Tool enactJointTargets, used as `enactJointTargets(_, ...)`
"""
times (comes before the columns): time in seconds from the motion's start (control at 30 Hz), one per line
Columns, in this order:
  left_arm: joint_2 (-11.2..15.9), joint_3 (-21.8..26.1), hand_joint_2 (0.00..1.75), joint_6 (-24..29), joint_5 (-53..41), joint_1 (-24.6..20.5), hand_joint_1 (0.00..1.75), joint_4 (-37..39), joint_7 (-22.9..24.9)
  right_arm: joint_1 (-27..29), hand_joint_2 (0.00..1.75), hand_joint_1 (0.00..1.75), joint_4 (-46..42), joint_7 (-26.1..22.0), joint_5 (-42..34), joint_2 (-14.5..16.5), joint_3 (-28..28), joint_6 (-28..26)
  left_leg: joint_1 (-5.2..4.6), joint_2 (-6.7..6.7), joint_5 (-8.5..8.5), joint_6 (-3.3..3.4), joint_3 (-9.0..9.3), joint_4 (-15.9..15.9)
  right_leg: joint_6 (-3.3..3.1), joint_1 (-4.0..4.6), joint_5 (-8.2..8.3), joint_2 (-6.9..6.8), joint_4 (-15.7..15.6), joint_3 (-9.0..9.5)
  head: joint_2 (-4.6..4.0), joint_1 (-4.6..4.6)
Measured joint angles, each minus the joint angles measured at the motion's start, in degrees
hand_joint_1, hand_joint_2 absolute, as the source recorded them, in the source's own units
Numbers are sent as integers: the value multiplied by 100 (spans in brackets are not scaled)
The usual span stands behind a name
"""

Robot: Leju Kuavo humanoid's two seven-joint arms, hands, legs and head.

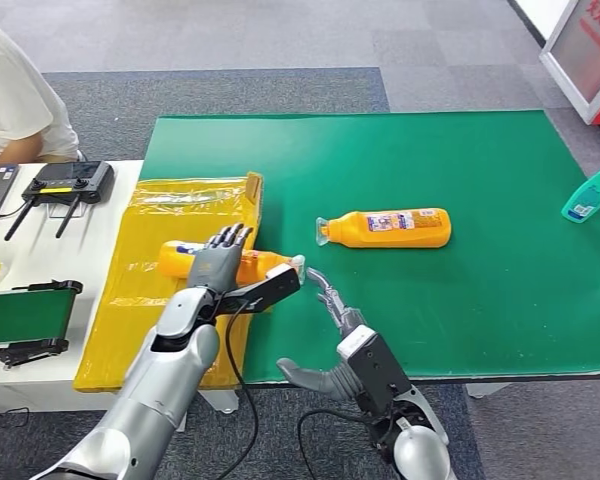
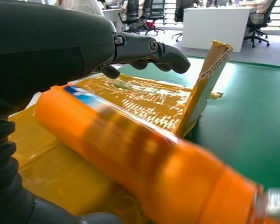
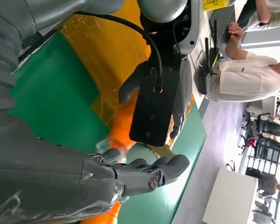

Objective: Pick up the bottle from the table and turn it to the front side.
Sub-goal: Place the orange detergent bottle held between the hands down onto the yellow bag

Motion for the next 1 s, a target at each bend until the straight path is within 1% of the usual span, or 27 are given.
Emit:
enactJointTargets(0.33,17,-116,175,29,164,51,0,73,-78,-7,175,0,-72,21,27,0,-17,-4,0,0,0,0,0,0,0,0,0,0,0,1,0,0)
enactJointTargets(0.47,38,-135,175,41,448,98,0,-14,-167,-5,175,0,-80,32,51,0,-32,-21,0,0,0,0,0,0,0,0,0,0,0,0,0,0)
enactJointTargets(0.57,23,-173,175,34,1123,260,0,-320,-450,14,175,0,-96,31,107,0,-42,-97,0,0,0,0,0,0,0,0,0,0,0,0,0,0)
enactJointTargets(0.7,9,-447,175,-185,2280,725,0,-1081,-712,104,175,0,-188,29,157,0,-89,-194,-1,0,-4,2,-1,0,2,-1,-2,0,-1,-1,0,1)
enactJointTargets(0.8,86,-689,175,-345,3041,1085,0,-1738,-780,208,175,0,-262,1,186,0,-153,-256,0,0,-8,0,-3,0,3,0,-5,1,-1,-3,0,0)
enactJointTargets(0.93,213,-951,175,-504,3819,1475,0,-2464,-915,334,175,0,-328,-47,217,0,-216,-358,0,0,-8,0,-3,0,3,0,-10,1,-1,-2,0,0)
enactJointTargets(1.0,278,-1019,175,-671,4578,1719,0,-2860,-1067,419,175,0,-375,-98,217,-1,-283,-400,0,0,-9,0,-4,-1,3,0,-10,1,-1,0,0,1)
